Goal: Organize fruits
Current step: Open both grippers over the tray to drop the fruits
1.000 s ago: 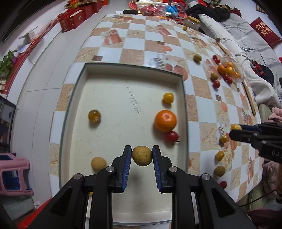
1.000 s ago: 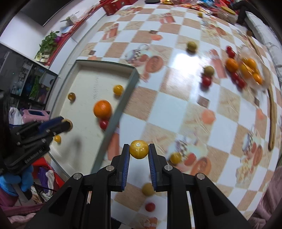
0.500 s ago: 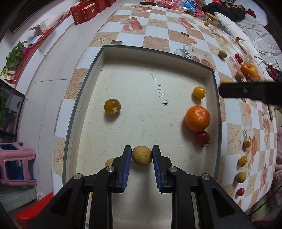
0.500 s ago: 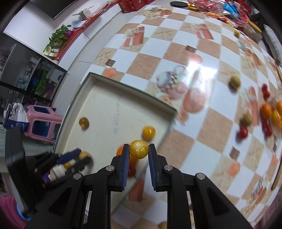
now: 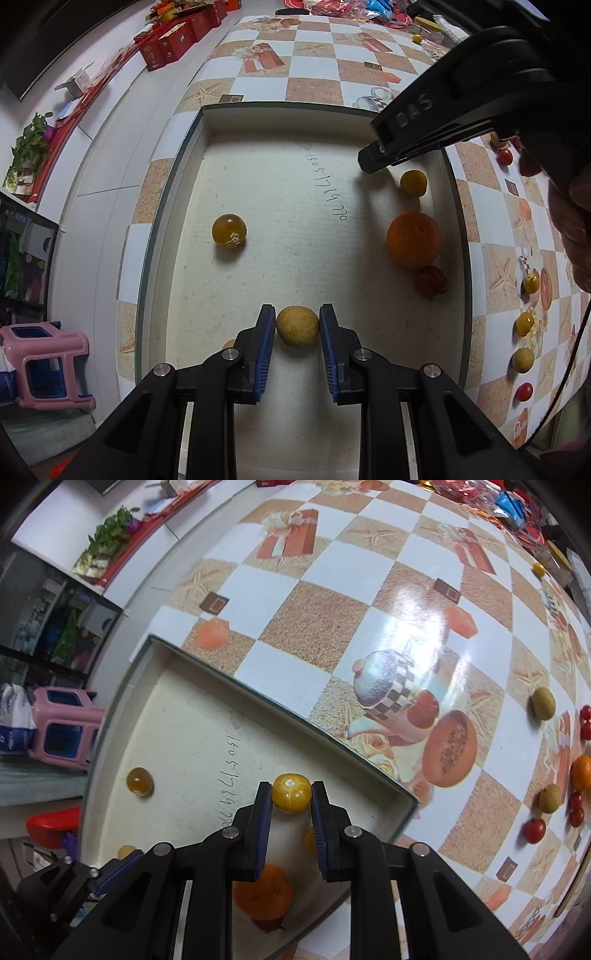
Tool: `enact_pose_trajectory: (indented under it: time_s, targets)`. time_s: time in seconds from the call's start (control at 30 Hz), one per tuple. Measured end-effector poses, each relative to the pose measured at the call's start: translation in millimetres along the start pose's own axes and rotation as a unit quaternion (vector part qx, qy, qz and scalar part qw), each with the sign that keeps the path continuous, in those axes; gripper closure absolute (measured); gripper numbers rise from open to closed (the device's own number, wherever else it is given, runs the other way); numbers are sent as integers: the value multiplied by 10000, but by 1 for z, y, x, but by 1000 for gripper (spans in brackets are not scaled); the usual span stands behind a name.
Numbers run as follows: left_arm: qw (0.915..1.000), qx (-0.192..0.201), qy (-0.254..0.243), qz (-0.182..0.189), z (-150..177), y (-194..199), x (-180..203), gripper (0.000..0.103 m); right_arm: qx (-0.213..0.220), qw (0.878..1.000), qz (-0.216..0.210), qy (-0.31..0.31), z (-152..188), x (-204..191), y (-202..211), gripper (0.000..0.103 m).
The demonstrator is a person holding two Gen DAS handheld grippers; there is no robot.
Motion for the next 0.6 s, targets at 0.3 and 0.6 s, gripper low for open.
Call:
enact_pose_trajectory:
  time_s: [0.3,0.6]
  targets:
    - [9999,-95,-52,38,5,-1,4,36,-102,9999,30,121,-3,-10,-6,40]
    - [9999,-149,-66,-13,5,-1,8,36,155,9991,-303,-267,-16,-9,16,17]
Point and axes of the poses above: each gripper's, at about its wrist camera, not at the fingertips, and y roughly against the way its jaws point, x to its right, z to its underside, the point moved 10 cm from there along -y, roughly the way its jaws point, and after that the axes turned 14 degrees about x, right-handed, at the moved point
